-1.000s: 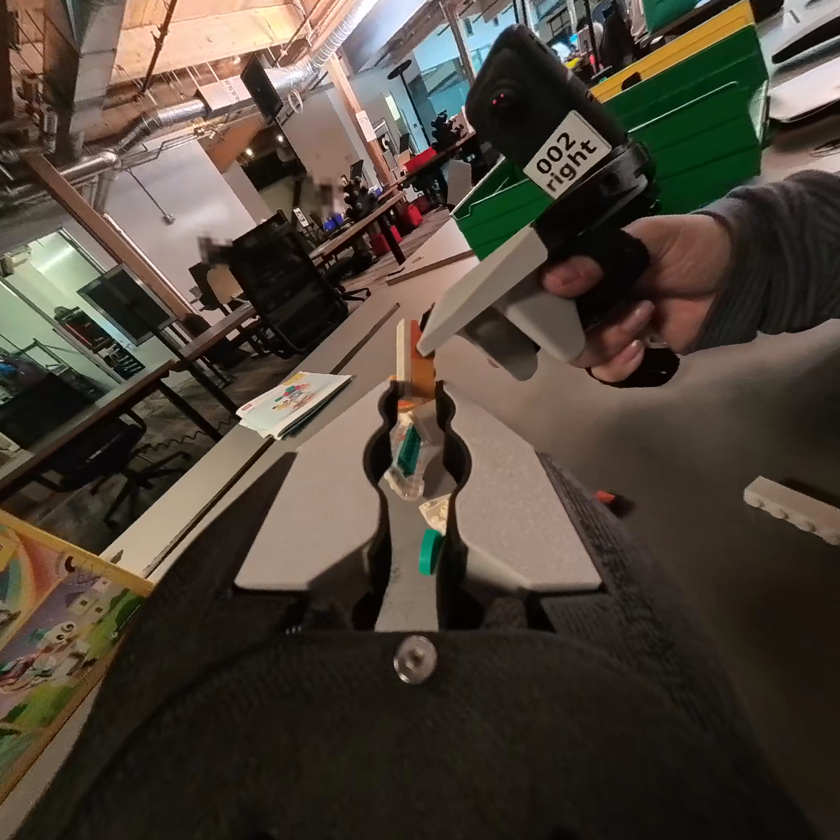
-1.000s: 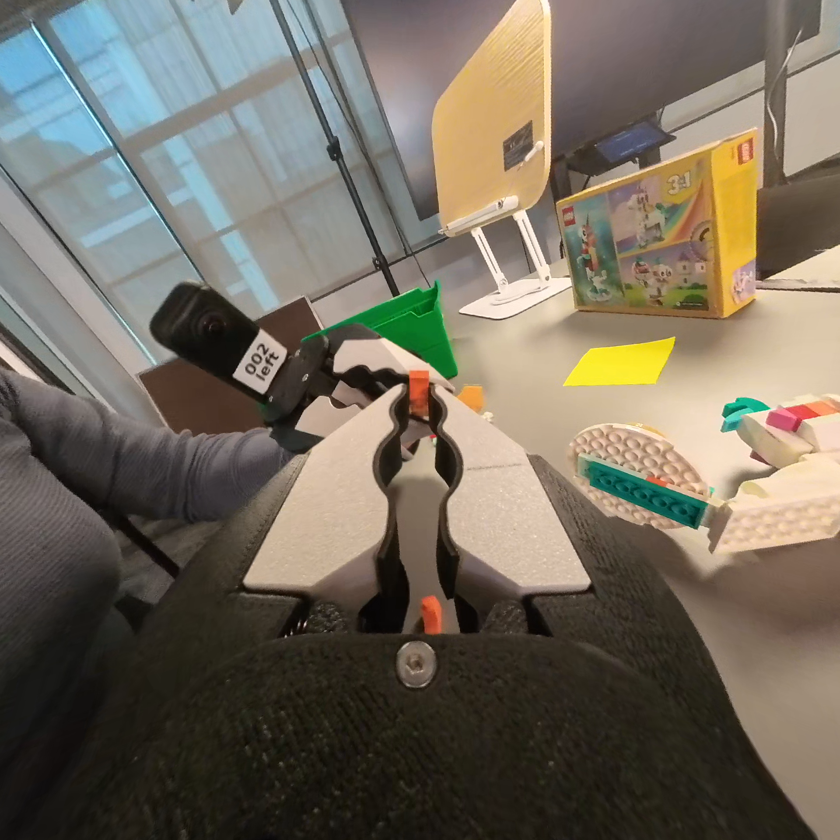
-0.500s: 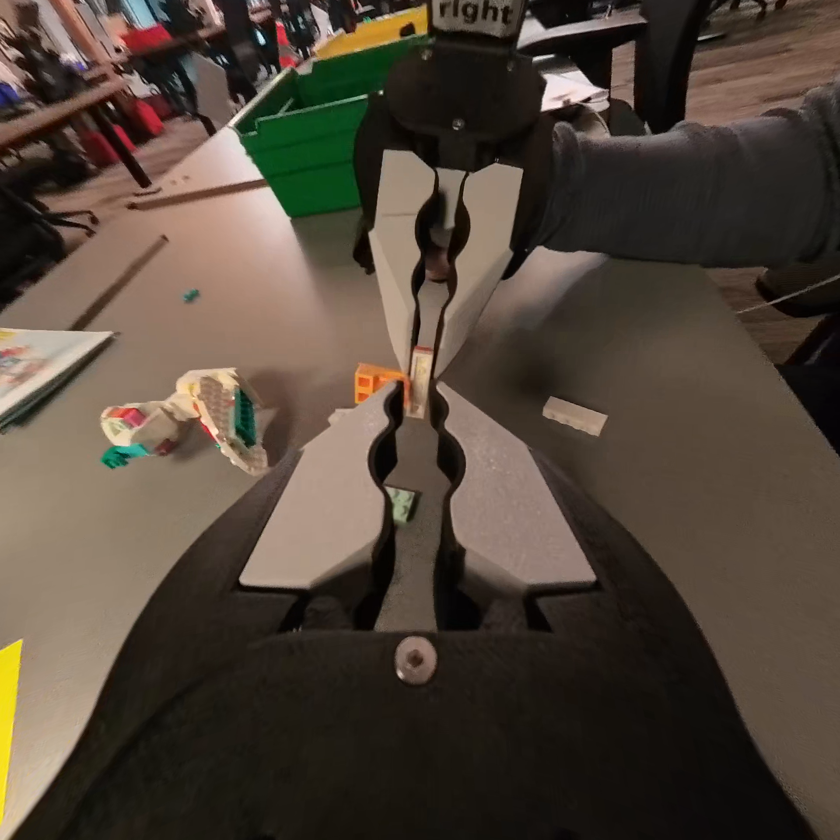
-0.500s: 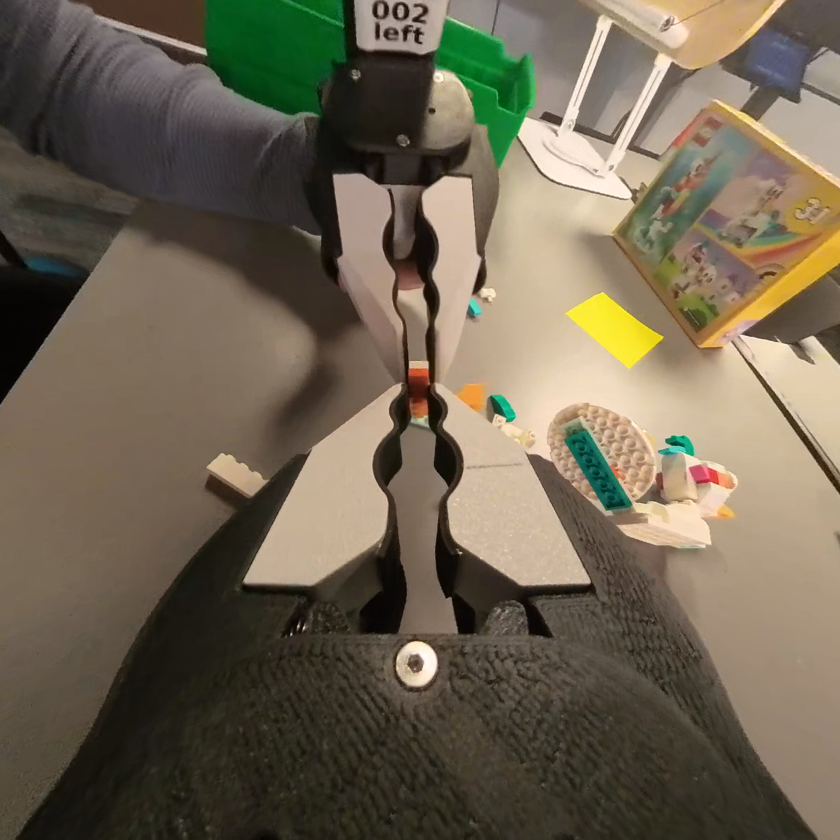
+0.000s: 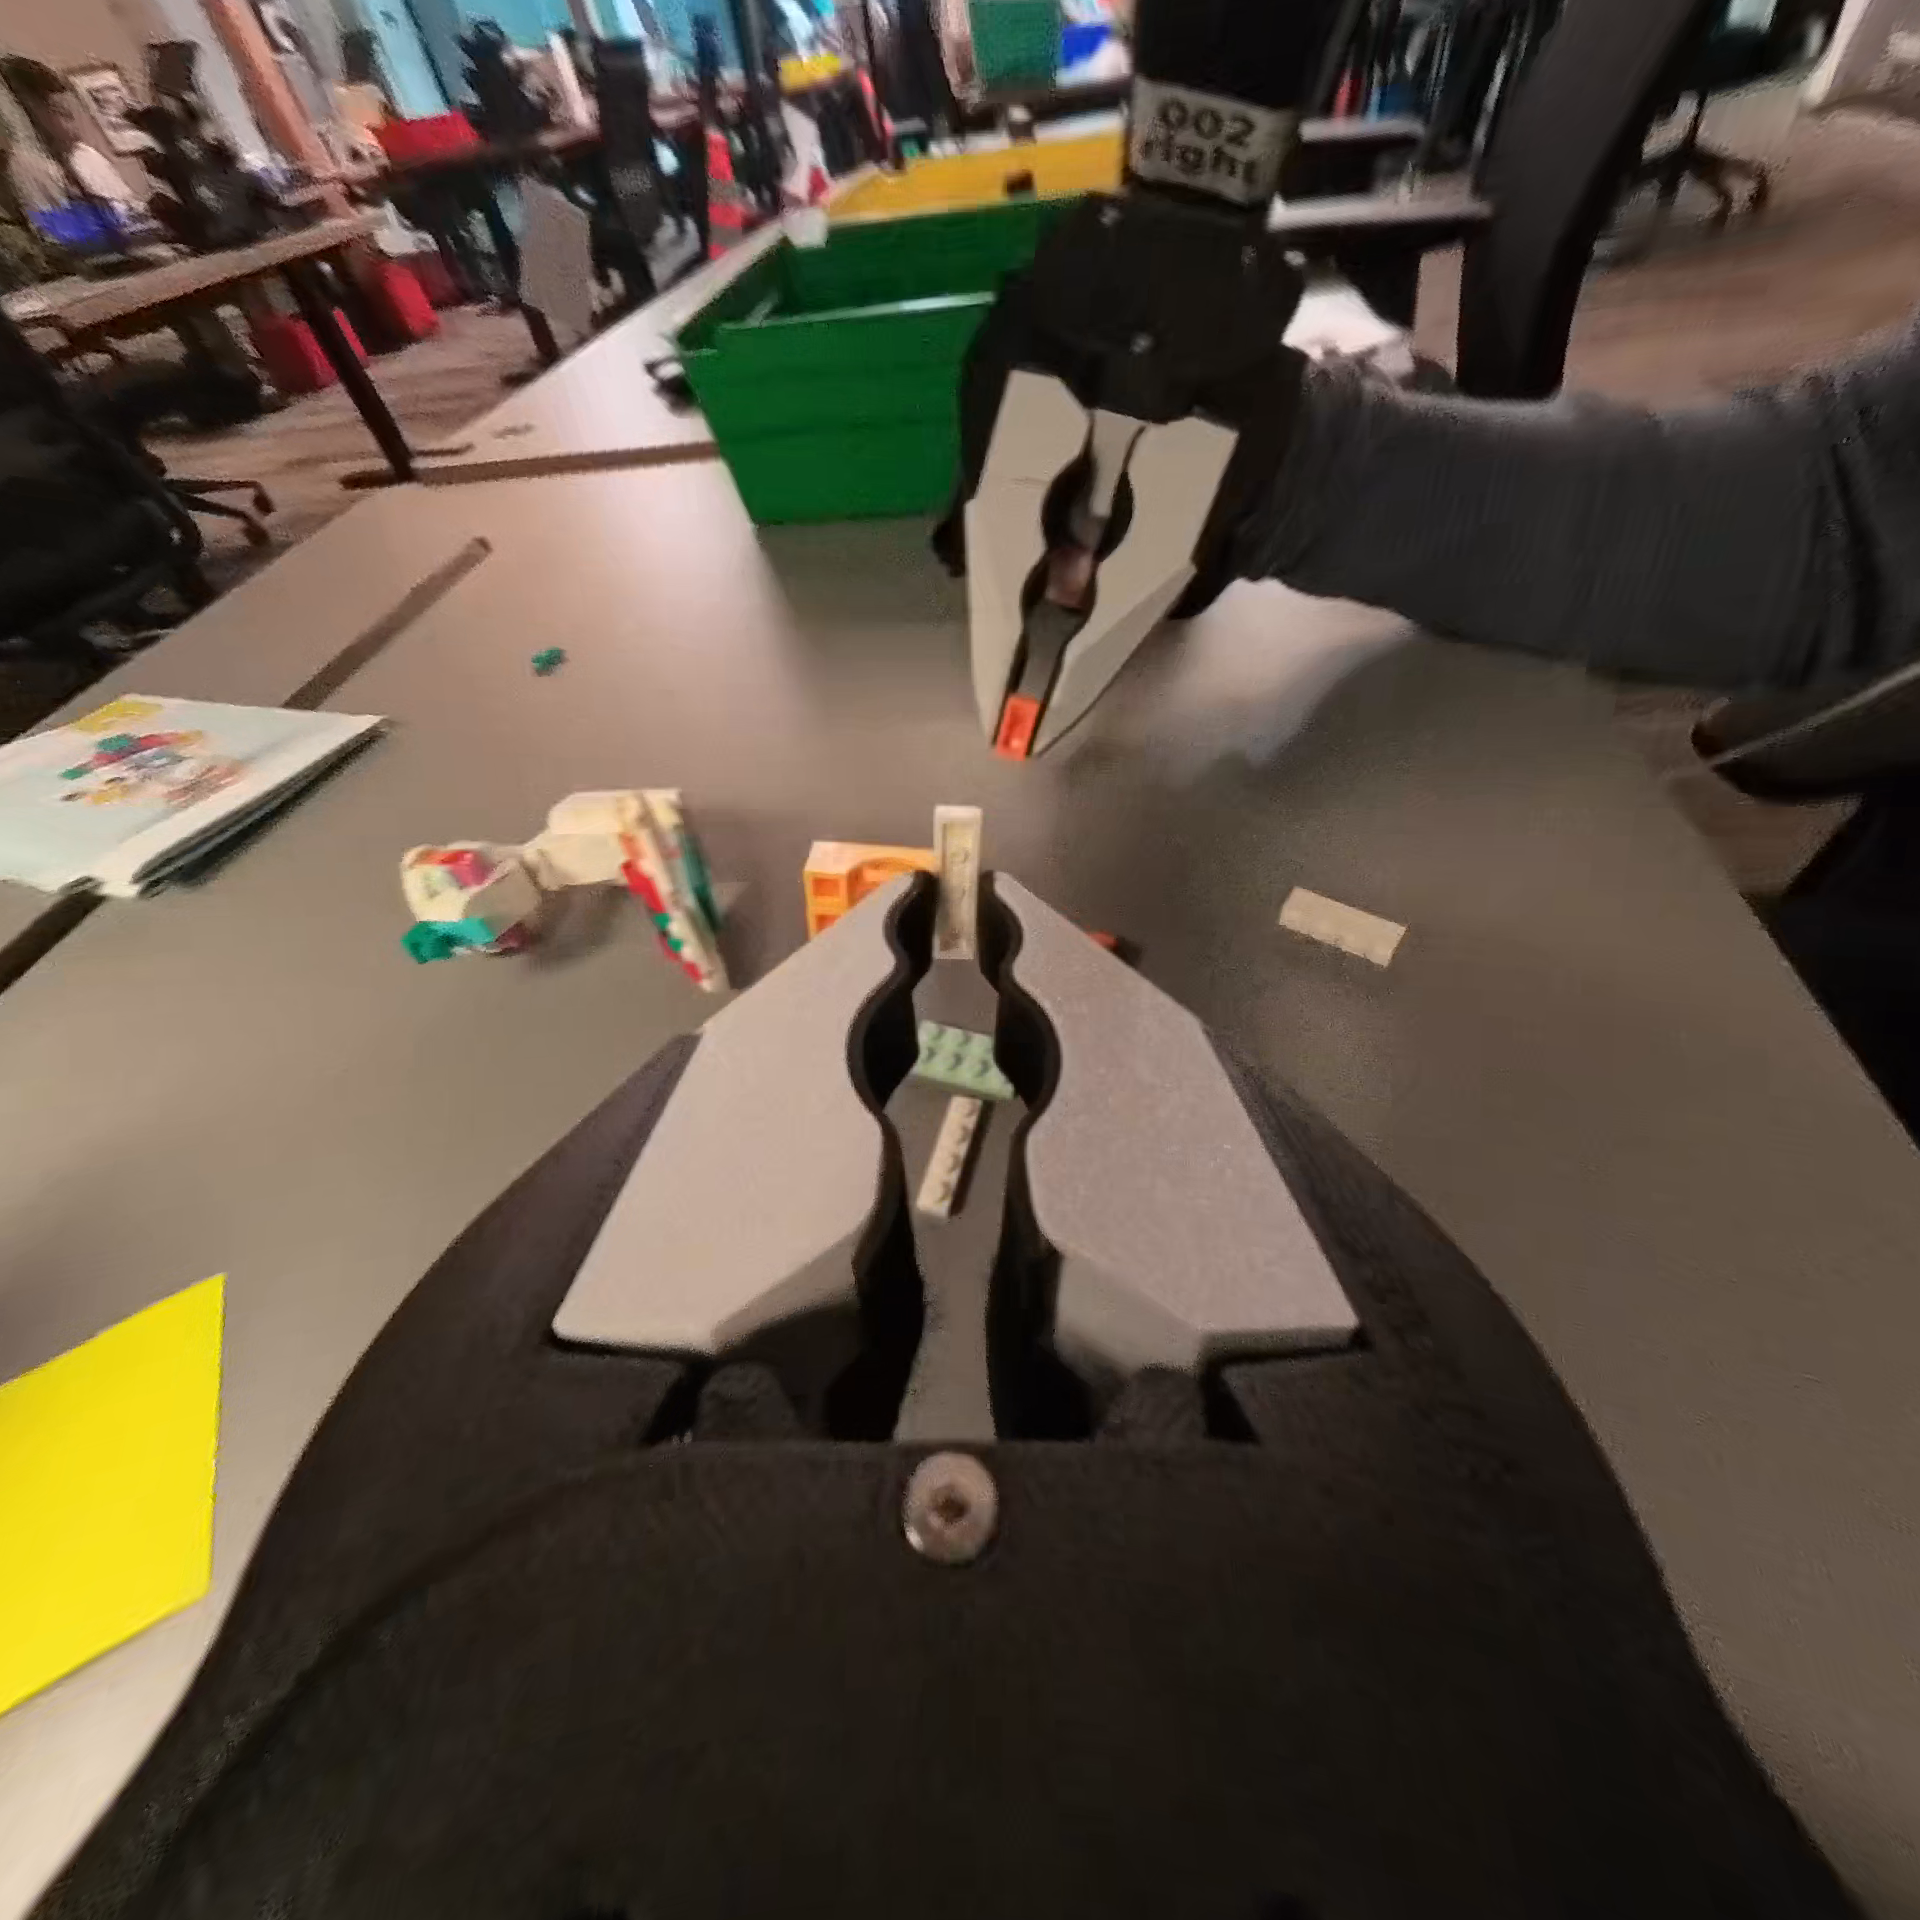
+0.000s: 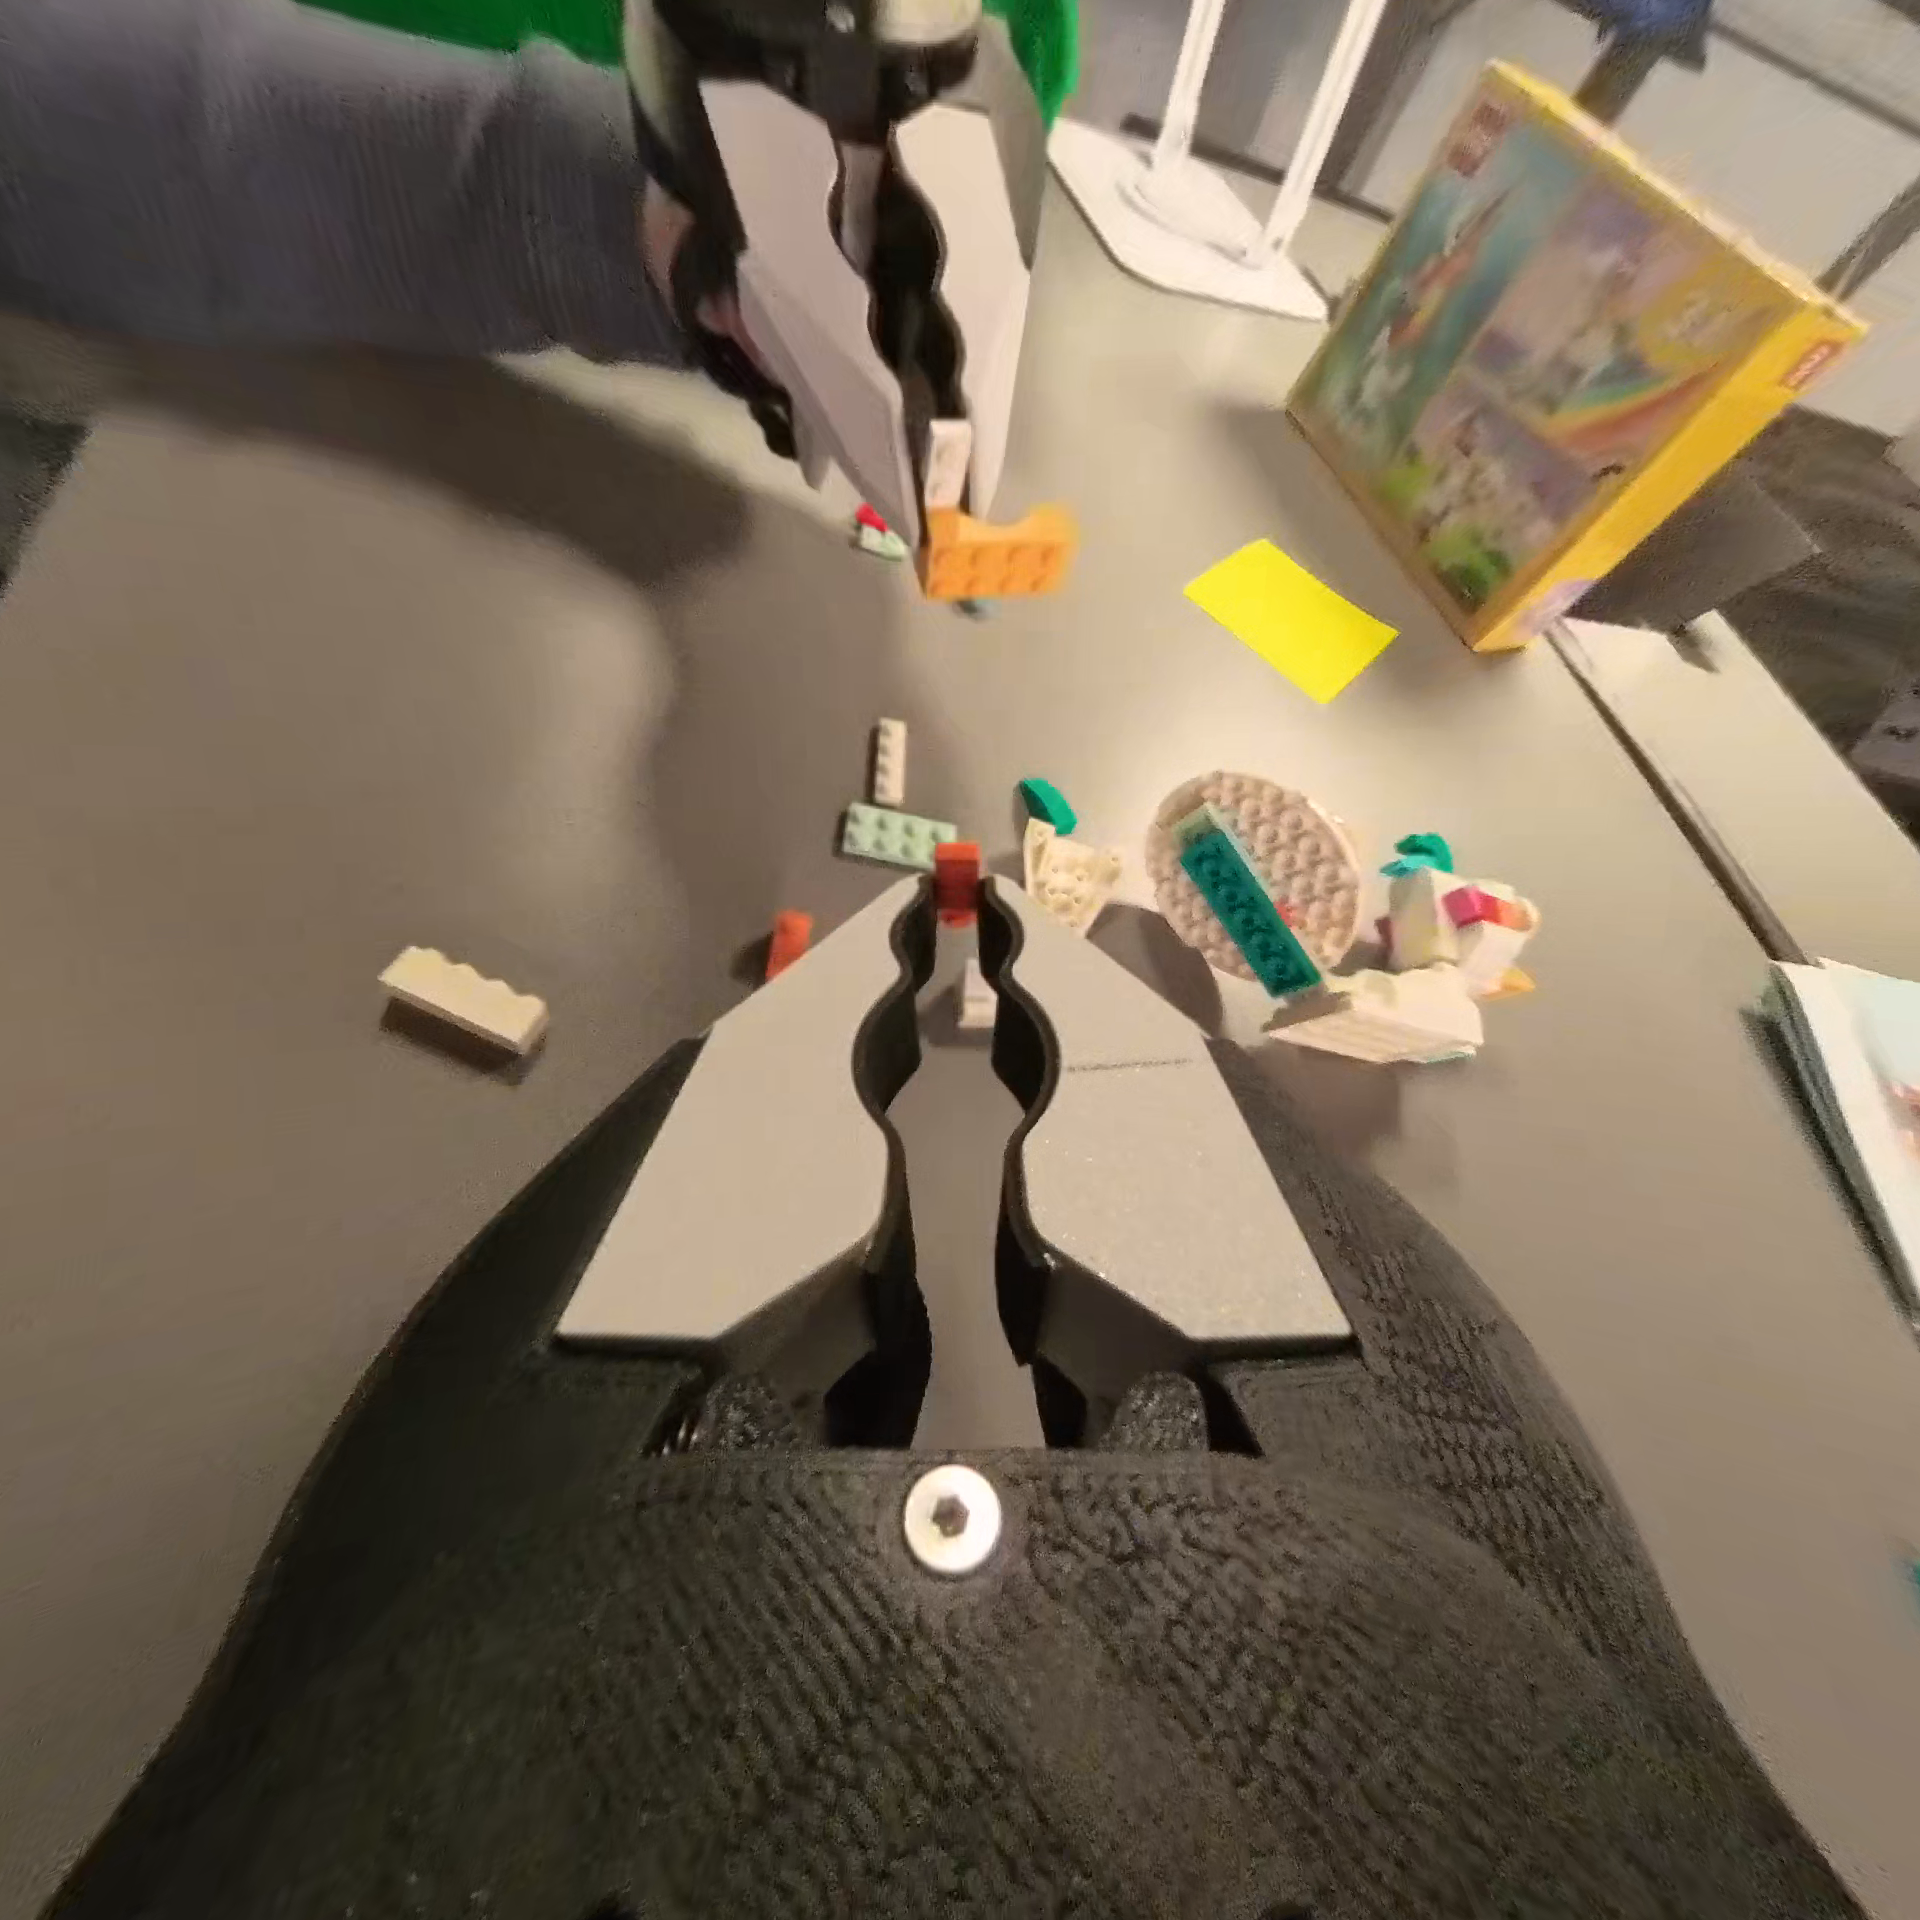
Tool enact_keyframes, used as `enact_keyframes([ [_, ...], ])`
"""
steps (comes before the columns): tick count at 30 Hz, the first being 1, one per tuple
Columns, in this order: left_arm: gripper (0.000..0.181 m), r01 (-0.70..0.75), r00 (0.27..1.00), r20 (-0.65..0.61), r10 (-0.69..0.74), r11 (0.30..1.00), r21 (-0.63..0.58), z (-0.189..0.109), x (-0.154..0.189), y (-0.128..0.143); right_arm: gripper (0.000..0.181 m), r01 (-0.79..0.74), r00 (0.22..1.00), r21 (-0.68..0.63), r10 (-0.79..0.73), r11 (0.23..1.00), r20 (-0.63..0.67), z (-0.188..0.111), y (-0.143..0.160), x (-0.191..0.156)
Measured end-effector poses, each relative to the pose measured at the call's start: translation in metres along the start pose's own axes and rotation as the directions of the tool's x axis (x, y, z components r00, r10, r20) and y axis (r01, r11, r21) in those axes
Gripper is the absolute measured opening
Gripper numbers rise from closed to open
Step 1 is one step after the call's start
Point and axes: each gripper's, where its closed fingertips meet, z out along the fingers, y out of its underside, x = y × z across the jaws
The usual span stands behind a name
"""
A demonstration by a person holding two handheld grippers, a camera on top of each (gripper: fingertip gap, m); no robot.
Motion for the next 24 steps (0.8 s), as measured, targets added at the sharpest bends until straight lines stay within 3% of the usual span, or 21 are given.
enact_keyframes([
  [5,0.007,0.163,0.98,-0.121,-0.157,0.986,0.044,0.007,0.007,0.002,0.005,-0.063,0.997,-0.155,0.07,0.986,0.04,0.023,0.03,-0.008],
  [8,0.007,0.242,0.958,-0.187,-0.216,0.961,0.133,0.002,0.009,-0.013,0.042,-0.127,0.986,-0.202,0.145,0.971,0.076,0.03,0.04,-0.013],
  [10,0.007,0.277,0.948,-0.208,-0.24,0.945,0.172,-0.002,0.008,-0.02,0.044,-0.148,0.985,-0.154,0.16,0.977,0.071,0.031,0.032,-0.011],
  [14,0.007,0.292,0.94,-0.238,-0.245,0.937,0.19,-0.002,0.011,-0.024,0.043,-0.225,0.973,0.102,0.219,0.969,0.068,0.029,-0.013,-0.003],
  [18,0.007,0.196,0.965,-0.207,-0.163,0.968,0.153,0.006,0.019,-0.019,0.041,-0.434,0.894,0.198,0.394,0.879,0.215,0.026,-0.031,-0.005],
  [20,0.007,0.176,0.967,-0.205,-0.148,0.977,0.124,0.011,0.023,-0.015,0.039,-0.425,0.899,0.122,0.402,0.897,0.176,0.03,-0.015,-0.003],
  [24,0.007,0.168,0.967,-0.206,-0.152,0.984,0.064,0.017,0.025,-0.004,0.051,-0.183,0.983,-0.171,0.185,0.968,-0.008,0.042,0.036,-0.002],
])
